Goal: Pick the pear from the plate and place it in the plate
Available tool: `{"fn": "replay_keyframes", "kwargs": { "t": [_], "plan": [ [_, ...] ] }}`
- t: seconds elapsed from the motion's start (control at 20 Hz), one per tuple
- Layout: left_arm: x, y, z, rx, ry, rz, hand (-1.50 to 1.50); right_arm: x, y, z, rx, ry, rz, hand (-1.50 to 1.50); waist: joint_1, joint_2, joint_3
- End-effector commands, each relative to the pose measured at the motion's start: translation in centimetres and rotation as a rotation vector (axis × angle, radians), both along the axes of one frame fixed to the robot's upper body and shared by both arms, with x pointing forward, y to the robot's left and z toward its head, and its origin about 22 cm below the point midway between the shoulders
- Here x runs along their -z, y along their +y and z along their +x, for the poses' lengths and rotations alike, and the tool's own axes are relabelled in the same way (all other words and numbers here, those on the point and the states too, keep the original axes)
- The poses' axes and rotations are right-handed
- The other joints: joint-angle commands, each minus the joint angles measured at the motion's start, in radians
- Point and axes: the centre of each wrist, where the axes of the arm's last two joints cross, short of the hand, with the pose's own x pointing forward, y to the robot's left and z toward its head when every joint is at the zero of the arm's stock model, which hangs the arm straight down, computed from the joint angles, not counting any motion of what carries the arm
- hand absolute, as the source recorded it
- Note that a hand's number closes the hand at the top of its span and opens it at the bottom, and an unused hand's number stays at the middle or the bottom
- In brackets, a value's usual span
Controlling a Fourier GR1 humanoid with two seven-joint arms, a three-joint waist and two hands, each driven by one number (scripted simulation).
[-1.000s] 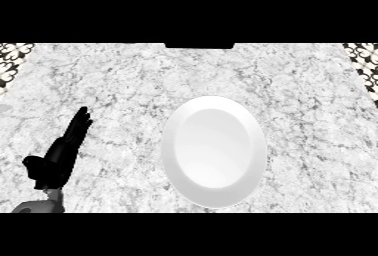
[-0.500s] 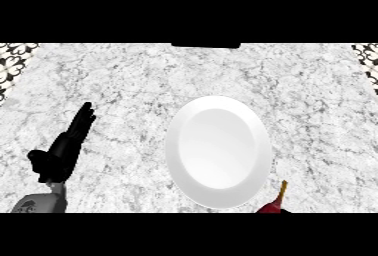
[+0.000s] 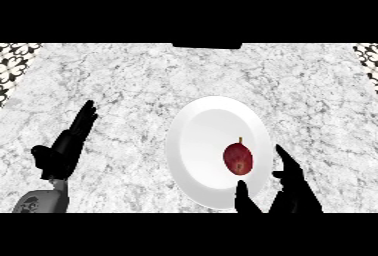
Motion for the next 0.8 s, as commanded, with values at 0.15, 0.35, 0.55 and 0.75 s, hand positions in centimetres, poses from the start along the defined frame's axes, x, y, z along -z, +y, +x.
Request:
{"fn": "replay_keyframes", "kwargs": {
  "t": [0.15, 0.35, 0.55, 0.75],
  "plan": [
    [-0.4, 0.4, 0.5, 0.006, 0.0, 0.005, 0.0, -0.6, 0.4, 6.3, 0.164, -0.035, 0.282, -1.5, -0.003, -0.007, 0.001],
    [0.9, 0.1, -0.7, -0.004, 0.027, -0.004, 0.0, -0.7, 0.1, 7.8, 0.151, -0.225, 0.33, -1.5, -0.011, -0.014, 0.002],
    [0.5, 1.4, -0.9, -0.024, 0.014, -0.016, 0.0, -2.4, -1.0, 7.0, 0.153, -0.359, 0.45, -1.5, -0.033, -0.024, 0.002],
    [0.3, 1.2, -0.2, -0.064, 0.009, 0.002, 0.0, -2.1, -2.0, 4.6, 0.134, -0.446, 0.566, -1.5, -0.061, -0.027, 0.002]
  ]
}}
